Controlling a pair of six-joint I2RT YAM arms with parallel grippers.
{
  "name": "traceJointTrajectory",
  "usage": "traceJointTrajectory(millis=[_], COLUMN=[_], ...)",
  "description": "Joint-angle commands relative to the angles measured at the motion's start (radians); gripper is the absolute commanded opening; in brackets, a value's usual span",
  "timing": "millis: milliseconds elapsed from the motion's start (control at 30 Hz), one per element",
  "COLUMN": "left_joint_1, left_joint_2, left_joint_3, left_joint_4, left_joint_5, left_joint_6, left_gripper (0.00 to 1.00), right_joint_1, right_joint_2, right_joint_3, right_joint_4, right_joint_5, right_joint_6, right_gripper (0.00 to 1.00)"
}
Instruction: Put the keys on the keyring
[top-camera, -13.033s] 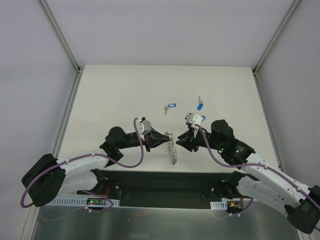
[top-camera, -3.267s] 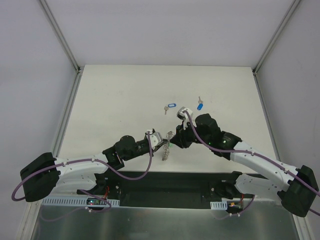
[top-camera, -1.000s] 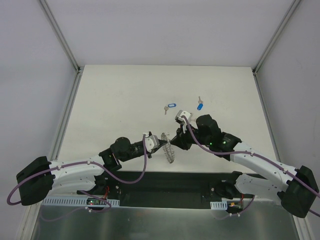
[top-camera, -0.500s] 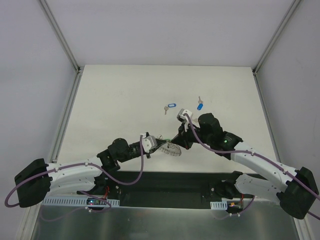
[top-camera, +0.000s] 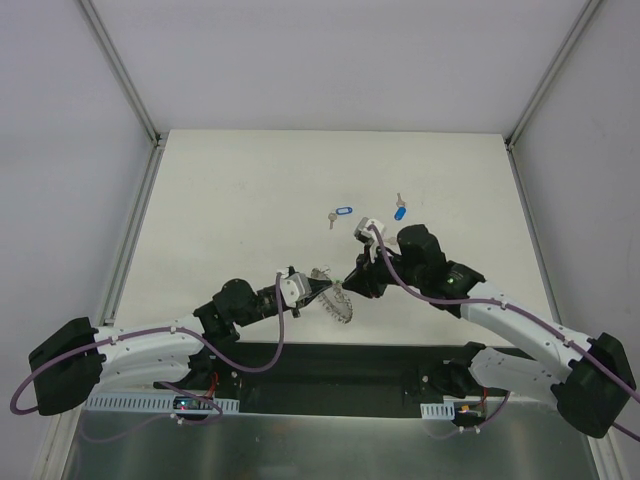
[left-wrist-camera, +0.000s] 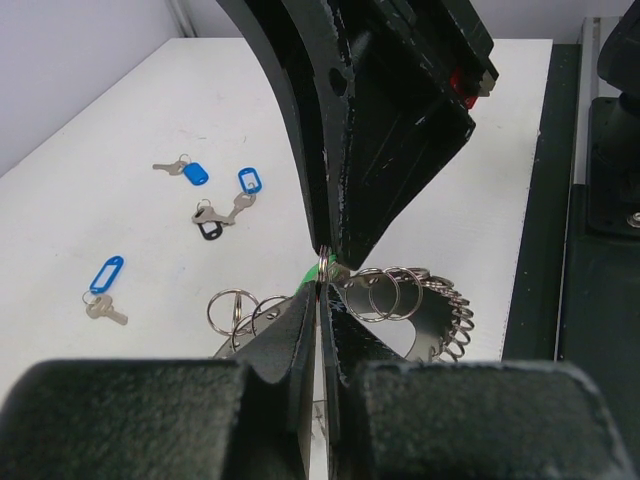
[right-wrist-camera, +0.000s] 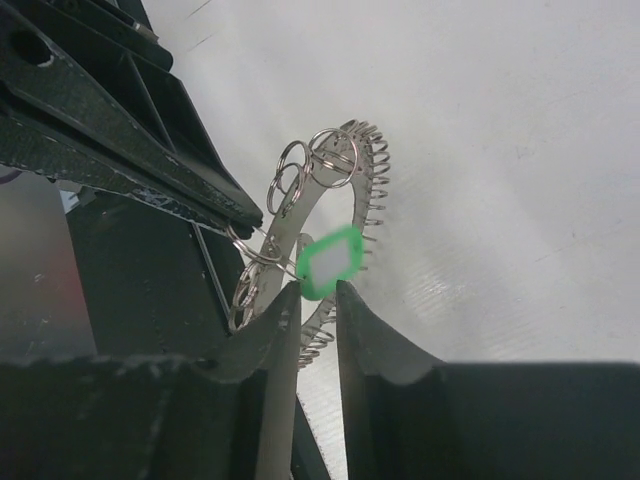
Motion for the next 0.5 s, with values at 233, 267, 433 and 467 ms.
traceJointTrajectory(millis=[233,267,433,467], left_joint_1=[-0.011,-0.01,-0.01,-0.011], left_joint_2=[0.007,0.009,0.015,0.017], left_joint_3=[0.006,0.008,0.015,0.015], left_joint_4=[0.098,0.098,0.102,0.104], left_joint_5=[0.053,0.058,0.07,0.072], left_joint_6=[0.011,0.009,0.009,0.008], left_gripper=[0.0,0.0,0.0,0.0], right_joint_1=[-0.012,-0.011,-0.012,-0.011], right_joint_2=[-0.074,-0.069,-0.038,-0.032], right_joint_3=[0.016,0.019,0.037,0.037], right_joint_4=[-0.018,-0.018,-0.014,-0.014], right_joint_5=[-0.056,-0.073,-0.11,-0.121], right_joint_6=[-0.103,-0.108,-0.117,-0.12], right_gripper=[0.38,0.38,0.37,0.37])
